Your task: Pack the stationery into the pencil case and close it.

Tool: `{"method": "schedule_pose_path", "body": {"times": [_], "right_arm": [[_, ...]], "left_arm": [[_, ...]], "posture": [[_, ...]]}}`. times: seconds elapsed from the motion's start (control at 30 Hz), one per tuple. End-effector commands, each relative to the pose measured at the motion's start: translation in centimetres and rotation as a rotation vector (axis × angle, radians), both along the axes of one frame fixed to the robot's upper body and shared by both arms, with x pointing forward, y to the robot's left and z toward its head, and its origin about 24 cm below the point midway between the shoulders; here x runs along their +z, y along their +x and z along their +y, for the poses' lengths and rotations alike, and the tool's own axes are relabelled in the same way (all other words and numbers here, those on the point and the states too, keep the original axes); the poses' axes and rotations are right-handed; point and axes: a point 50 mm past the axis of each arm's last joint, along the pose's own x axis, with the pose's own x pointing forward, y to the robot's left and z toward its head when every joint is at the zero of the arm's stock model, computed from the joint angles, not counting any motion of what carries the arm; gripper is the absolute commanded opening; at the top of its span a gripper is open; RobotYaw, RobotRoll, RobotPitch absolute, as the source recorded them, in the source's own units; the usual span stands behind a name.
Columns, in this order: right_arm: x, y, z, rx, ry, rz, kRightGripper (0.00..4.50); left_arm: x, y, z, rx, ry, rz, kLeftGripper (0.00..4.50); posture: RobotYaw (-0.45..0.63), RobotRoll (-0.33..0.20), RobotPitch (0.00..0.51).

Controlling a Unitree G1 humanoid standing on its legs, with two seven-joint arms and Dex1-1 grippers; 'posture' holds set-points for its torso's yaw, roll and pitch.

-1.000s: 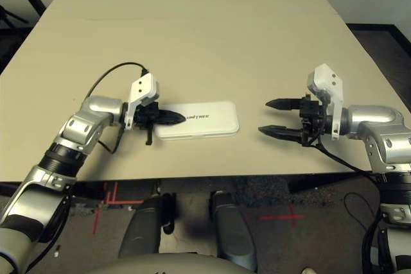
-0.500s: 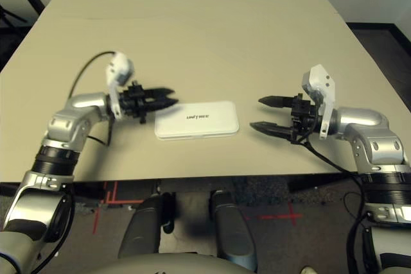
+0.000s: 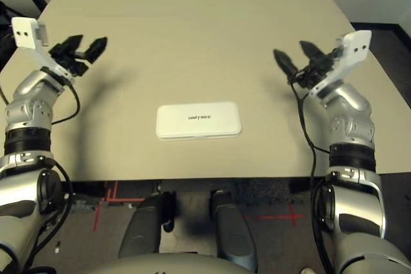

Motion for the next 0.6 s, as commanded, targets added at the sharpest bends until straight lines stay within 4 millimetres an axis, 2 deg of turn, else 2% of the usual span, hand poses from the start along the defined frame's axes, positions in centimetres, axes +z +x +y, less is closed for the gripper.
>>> {"method": "schedule_pose_path", "body": {"times": [0.03,0.27,0.6], "right_arm": [[-0.9,-0.3,-1.6,-0.14,0.016,0.008,4.5],[-1.5,-0.5,-3.2,-0.276,0.031,0.023,4.5],[-2.0,-0.3,-2.8,-0.243,0.017,0.037,4.5]], "left_arm": [[-0.3,-0.2,1.3,0.068,-0.014,-0.022,4.47],[-1.0,-0.5,2.3,0.129,-0.024,-0.035,4.47],[-1.7,-0.6,1.9,0.105,0.004,-0.035,4.47]], "posture": [[-0.07,0.0,0.193],[-0.08,0.0,0.194],[-0.09,0.0,0.228]]}}
